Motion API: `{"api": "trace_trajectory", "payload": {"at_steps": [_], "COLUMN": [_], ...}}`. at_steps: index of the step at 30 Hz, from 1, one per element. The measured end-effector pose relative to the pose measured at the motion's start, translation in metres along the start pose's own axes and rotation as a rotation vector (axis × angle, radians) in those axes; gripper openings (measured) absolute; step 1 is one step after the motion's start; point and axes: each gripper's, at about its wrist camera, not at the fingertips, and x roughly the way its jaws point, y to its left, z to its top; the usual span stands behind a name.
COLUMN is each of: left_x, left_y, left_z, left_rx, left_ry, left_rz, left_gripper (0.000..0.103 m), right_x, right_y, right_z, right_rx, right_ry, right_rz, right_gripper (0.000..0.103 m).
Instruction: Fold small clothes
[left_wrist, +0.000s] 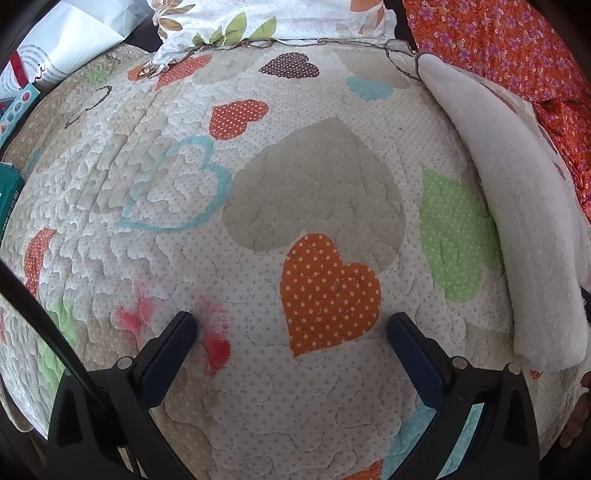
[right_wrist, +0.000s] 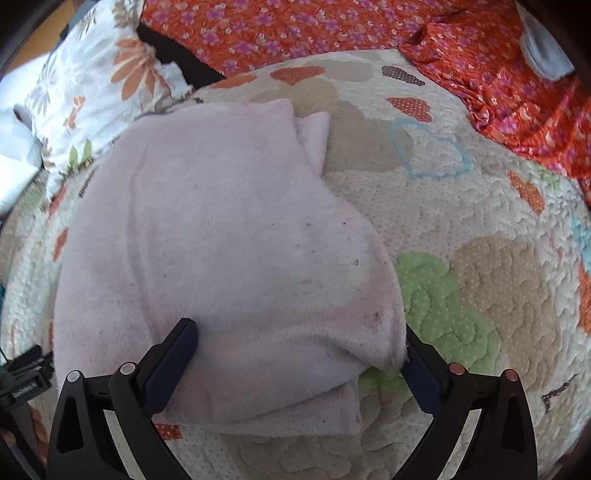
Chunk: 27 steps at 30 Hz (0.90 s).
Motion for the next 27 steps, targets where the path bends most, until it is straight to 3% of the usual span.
{"api": "trace_trajectory", "payload": {"at_steps": [6, 12, 15, 17, 18, 19, 22, 24, 27], "left_x": [-0.001, -0.003, -0.009, -0.020, -0.027, -0.034, -0.056, -0.068, -0.079], "left_y": [-0.001, -0.003, -0.002, -0.002, -0.002, -0.003, -0.008, -0.015, -0.024], "left_z": [-0.002, -0.004, -0.002, -0.003, -0.004, -0.005, -0.014, -0.017, -0.014], "left_rx": [0.011, -0.028, -0.065, -0.088, -0.090, -0.091, -0.078, -0.063, -0.068], "left_ry": [-0.032, -0.059, -0.037, -0.040, -0.049, -0.064, -0.131, -0.157, -0.157], "left_rz": [0.000, 0.014, -0.028, -0.098, -0.135, -0.154, -0.150, -0.152, -0.195], "left_gripper": [0.103, 0.103, 0.098, 0.084, 0.081, 0.078, 0.073, 0.071, 0.071], "right_x": [-0.001, -0.002, -0.005, -0.019, -0.028, -0.043, -0.074, -0.085, -0.083], "right_y": [0.008, 0.007, 0.006, -0.003, -0.010, -0.023, -0.053, -0.072, -0.090], "right_z": [-0.010, -0.014, -0.008, 0.001, 0.003, 0.007, 0.013, 0.016, 0.023], "right_rx": [-0.121, -0.108, -0.110, -0.091, -0.064, -0.018, 0.054, 0.090, 0.143], "right_ry": [-0.040, -0.091, -0.032, -0.011, -0.029, -0.060, -0.139, -0.165, -0.134], "right_rz": [-0.028, -0.029, -0.016, 0.029, 0.045, 0.079, 0.121, 0.113, 0.135], "right_gripper": [0.103, 0.103, 0.102, 0.094, 0.082, 0.079, 0.067, 0.067, 0.067]}}
